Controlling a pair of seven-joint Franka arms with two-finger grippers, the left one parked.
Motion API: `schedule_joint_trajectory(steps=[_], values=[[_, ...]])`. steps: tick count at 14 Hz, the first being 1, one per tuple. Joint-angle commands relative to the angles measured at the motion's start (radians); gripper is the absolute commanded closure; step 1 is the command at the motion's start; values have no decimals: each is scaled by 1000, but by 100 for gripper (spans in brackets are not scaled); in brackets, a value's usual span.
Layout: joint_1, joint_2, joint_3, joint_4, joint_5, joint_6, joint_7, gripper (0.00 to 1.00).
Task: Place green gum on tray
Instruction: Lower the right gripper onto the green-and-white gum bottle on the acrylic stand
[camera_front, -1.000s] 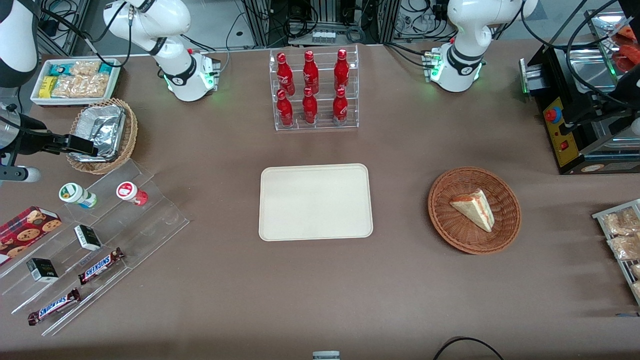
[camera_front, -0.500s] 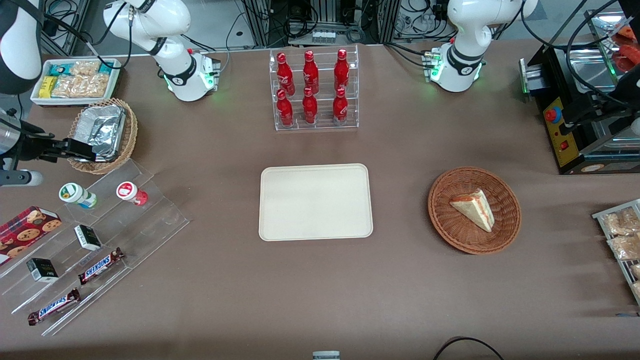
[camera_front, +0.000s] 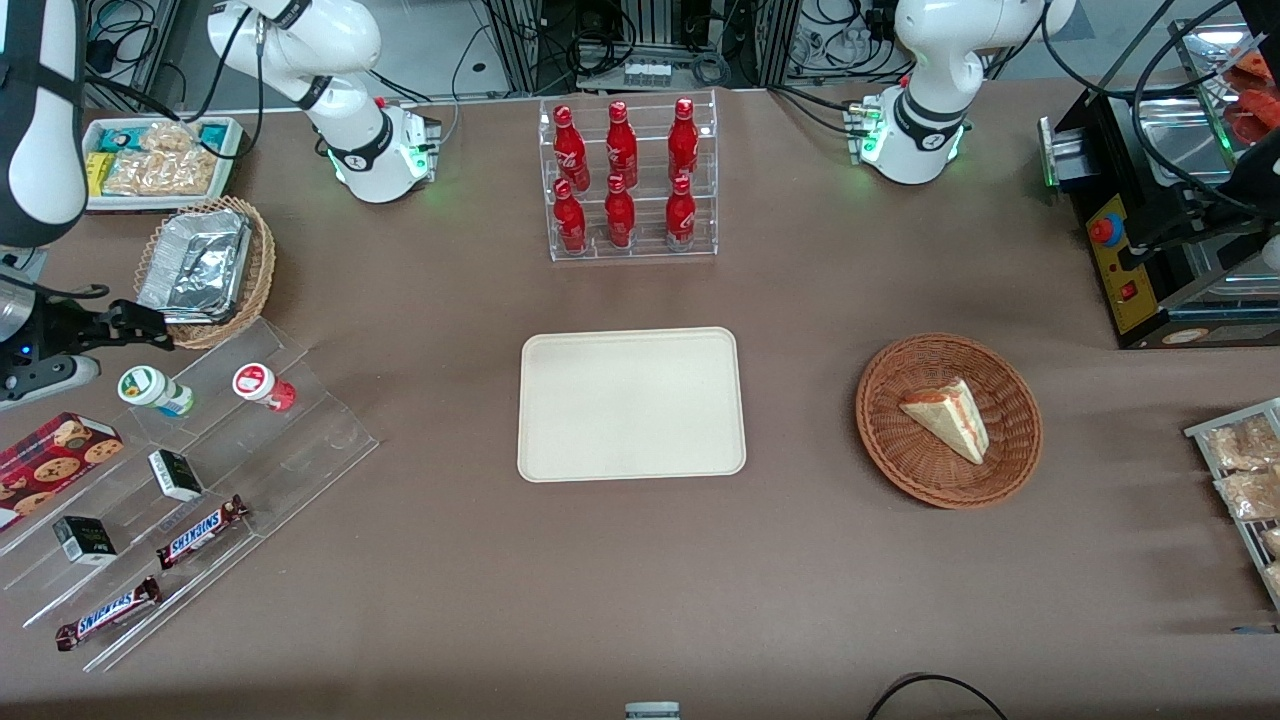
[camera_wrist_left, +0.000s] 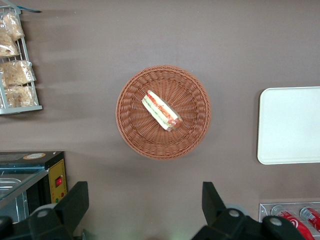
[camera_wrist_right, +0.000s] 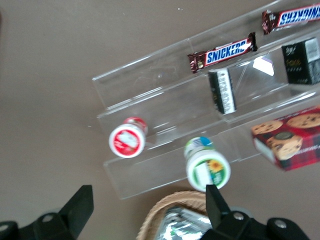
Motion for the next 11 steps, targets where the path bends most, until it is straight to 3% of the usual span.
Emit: schedule_joint_trajectory(steps=[1,4,11], values=[[-56,-9,5,-62,-16,96,-206,0],[-93,14,3,-125,-15,206,-387,0],[-123,63,5,-162,-4,291,-440,0]])
